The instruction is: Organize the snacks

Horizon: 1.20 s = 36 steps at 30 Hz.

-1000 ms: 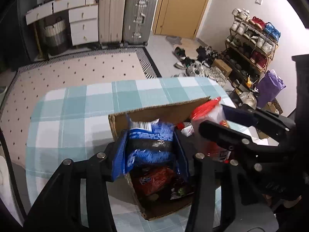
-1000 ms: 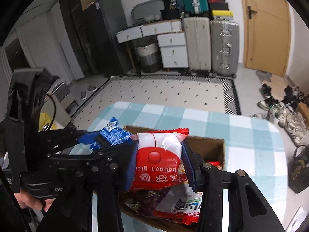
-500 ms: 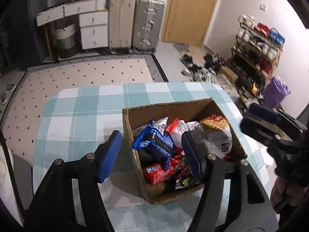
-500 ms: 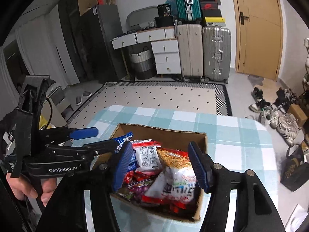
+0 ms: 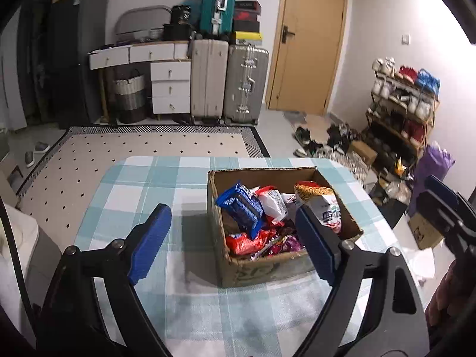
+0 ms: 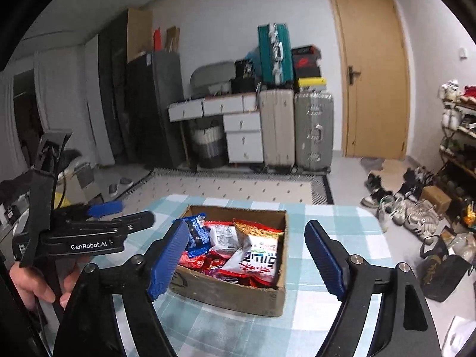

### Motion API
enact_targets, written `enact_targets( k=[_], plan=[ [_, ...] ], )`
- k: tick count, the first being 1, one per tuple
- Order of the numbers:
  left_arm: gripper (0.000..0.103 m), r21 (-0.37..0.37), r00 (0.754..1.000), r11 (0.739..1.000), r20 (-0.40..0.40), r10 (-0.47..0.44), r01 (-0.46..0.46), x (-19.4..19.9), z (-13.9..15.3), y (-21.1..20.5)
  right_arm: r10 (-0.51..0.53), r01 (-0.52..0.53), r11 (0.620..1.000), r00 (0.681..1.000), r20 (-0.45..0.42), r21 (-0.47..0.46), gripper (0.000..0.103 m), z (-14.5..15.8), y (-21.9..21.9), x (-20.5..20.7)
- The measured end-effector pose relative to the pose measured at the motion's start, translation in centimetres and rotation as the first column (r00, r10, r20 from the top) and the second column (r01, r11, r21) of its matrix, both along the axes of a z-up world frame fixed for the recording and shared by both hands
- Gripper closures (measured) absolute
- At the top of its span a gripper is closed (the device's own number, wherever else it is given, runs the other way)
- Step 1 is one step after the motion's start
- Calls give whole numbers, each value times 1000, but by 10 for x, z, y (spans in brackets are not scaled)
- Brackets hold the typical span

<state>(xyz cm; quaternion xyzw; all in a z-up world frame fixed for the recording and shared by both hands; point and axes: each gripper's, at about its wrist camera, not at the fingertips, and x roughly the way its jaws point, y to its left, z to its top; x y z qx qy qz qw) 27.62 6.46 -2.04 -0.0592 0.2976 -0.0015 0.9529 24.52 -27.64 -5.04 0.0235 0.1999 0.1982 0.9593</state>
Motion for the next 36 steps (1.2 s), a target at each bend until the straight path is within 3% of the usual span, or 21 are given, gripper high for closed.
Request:
enact_targets(
  k=[6,7,13,17,24,32,36],
  plan=[
    [13,15,999,1000,44,20,-21,-40,-3,-1,-82,74,995,990,112,71,11,0,-29,-51],
    [13,9,999,1000,45,20,-20,-47,-4,-1,-86,77,994,989,117,74,7,0,-32,-57],
    [12,5,999,999,37,37,-37,-77,-13,-2,-134,125,989,983,129,78,4,-12,-50,-94],
    [1,32,997,998,55,51,-52,-91,-17,-2,-139,128,988,980,140,88,4,-19,-56,-112],
    [1,41,993,997,104,64,-68,-117,-25,2,-143,129,988,968,206,80,2,-30,-52,-141],
    [1,102,985,994,168,29,-46,-136,-48,-6,-128,130,991,948,293,15,1,-51,-39,-160],
    [1,111,981,992,191,38,-60,-140,-59,-5,-120,131,991,950,288,-18,1,-67,-32,-163]
  ],
)
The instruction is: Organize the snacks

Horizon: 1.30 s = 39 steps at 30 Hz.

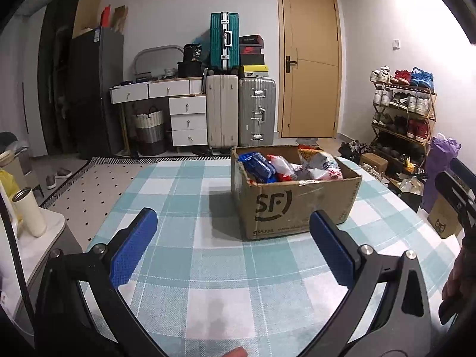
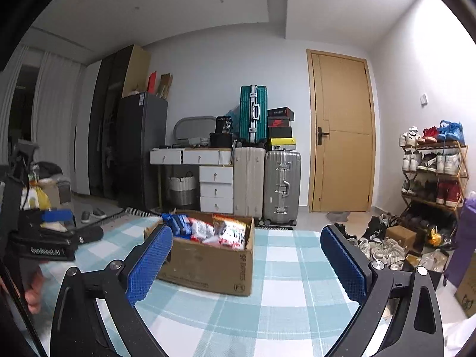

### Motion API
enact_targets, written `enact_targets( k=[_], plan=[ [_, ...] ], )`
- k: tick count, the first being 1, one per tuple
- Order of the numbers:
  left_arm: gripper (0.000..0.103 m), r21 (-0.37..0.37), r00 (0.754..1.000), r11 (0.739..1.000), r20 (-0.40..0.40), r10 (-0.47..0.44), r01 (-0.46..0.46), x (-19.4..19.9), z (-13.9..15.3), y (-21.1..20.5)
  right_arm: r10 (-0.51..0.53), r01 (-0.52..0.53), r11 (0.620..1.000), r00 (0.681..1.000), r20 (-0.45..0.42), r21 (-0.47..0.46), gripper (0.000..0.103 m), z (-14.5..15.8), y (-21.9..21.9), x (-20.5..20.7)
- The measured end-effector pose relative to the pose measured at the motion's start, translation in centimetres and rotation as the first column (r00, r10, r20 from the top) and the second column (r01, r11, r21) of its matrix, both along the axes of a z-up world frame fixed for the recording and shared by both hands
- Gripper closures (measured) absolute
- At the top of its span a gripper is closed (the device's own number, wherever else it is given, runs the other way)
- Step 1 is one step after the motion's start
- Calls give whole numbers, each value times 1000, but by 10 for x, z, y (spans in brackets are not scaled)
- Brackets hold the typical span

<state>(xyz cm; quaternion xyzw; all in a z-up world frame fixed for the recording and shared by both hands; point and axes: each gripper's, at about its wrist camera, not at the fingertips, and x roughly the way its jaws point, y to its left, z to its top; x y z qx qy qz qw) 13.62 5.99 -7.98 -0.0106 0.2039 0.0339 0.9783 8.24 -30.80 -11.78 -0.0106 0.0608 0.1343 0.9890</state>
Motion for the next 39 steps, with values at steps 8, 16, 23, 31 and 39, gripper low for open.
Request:
enact_targets(
  k=[8,16,23,31,39],
  plan=[
    [1,-11,999,999,10,32,-32,1,-29,10,26,-24,998,999,-38,50,1,-21,-3,7],
    [1,-45,998,997,29,59,-58,13,-47,22,38,-32,998,992,-117,47,1,-39,1,30],
    [1,22,1000,999,-8,30,-29,24,-51,9,0,-1,1000,982,-187,-3,1,-49,11,48],
    [1,42,999,999,38,16,-17,16,-49,4,-3,2,1000,983,-182,-10,1,-51,12,51],
    [1,27,997,999,79,27,-30,10,-47,6,-2,-1,1000,984,-179,-13,0,-52,16,50]
  ],
)
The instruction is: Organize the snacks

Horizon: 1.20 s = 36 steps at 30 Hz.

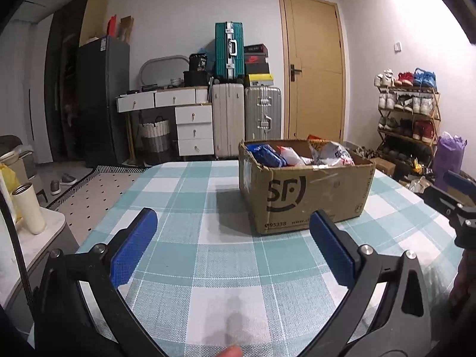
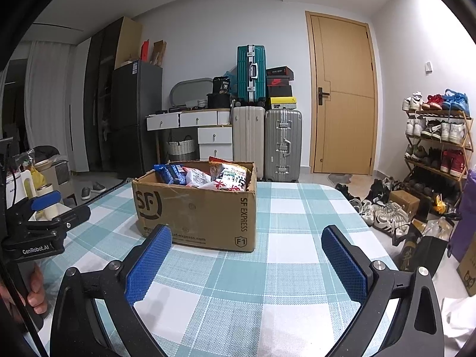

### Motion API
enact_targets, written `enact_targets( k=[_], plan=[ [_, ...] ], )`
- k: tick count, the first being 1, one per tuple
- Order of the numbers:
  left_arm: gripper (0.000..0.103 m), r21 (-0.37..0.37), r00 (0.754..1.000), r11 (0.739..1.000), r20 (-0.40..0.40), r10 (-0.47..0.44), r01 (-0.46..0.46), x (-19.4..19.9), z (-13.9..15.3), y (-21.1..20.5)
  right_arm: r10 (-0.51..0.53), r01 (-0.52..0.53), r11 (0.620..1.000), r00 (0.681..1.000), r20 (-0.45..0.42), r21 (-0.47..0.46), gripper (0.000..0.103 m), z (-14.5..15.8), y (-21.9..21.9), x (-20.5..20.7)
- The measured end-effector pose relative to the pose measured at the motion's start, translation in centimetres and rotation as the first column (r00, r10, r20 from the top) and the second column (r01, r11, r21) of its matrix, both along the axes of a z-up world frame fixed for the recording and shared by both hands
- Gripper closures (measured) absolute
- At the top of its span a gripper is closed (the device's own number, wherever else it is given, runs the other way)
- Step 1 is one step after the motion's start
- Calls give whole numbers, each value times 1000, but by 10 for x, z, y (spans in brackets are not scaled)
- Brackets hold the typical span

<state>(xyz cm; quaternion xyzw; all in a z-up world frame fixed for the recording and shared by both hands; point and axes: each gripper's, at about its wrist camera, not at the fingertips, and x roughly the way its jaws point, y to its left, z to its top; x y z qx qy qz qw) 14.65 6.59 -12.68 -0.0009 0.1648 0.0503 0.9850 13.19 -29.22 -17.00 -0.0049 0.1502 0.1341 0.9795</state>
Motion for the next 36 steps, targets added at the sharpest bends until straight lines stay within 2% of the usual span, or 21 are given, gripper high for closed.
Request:
enact_targets(
  k=[36],
  plan=[
    [1,0,1000,1000,2,8,-8,-6,1,0,2,-2,1000,1000,-1,1,0,0,1,0]
  ],
)
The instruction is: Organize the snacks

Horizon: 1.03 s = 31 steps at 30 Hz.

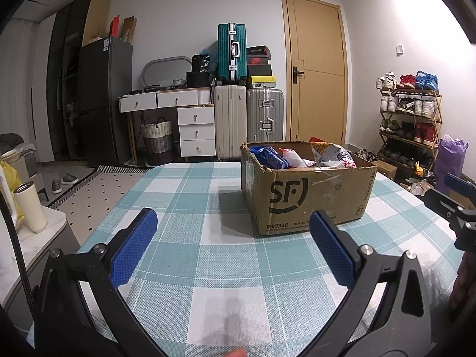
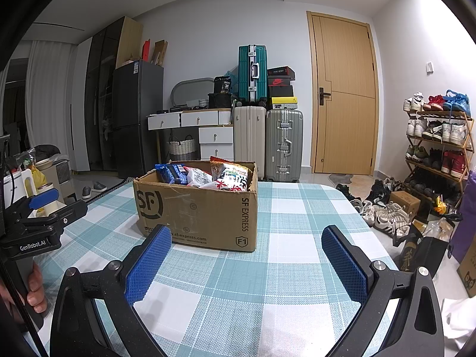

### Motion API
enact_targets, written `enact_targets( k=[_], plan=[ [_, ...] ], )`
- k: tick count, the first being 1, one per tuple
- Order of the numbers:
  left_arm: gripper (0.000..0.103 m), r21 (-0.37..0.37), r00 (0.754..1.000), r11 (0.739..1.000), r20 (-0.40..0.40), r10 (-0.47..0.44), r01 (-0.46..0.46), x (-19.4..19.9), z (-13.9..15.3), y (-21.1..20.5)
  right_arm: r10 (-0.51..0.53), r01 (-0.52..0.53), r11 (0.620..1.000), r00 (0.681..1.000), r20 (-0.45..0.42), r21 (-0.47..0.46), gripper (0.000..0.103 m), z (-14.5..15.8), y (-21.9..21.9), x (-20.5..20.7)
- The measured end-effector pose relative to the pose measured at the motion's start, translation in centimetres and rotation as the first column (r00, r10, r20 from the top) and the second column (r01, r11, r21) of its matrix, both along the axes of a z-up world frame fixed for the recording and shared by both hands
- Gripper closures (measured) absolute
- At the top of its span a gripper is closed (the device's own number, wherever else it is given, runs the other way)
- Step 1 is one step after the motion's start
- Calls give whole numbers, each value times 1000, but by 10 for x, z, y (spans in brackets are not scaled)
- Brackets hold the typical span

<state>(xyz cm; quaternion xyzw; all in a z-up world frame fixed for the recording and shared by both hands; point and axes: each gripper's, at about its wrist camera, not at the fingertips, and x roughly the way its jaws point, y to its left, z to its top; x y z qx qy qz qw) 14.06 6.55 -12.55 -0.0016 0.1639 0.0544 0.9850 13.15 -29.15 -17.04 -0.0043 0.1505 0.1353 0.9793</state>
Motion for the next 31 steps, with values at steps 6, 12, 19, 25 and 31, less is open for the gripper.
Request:
enact_targets(
  k=[6,12,19,25,31],
  plan=[
    [1,0,1000,1000,0,-1,1,-1,0,0,1,-1,1000,1000,0,0,0,0,-1,-1],
    [1,0,1000,1000,6,6,-6,-1,1,0,1,-1,1000,1000,0,0,0,0,-1,-1],
    [1,-1,1000,1000,7,1,-1,-2,2,1,1,-1,1000,1000,0,0,0,0,-1,-1],
    [1,-3,1000,1000,8,0,0,-2,2,1,1,-1,1000,1000,0,0,0,0,-1,-1],
    [1,-7,1000,1000,11,-3,3,-2,2,1,2,-2,1000,1000,0,-1,0,0,0,0]
  ],
)
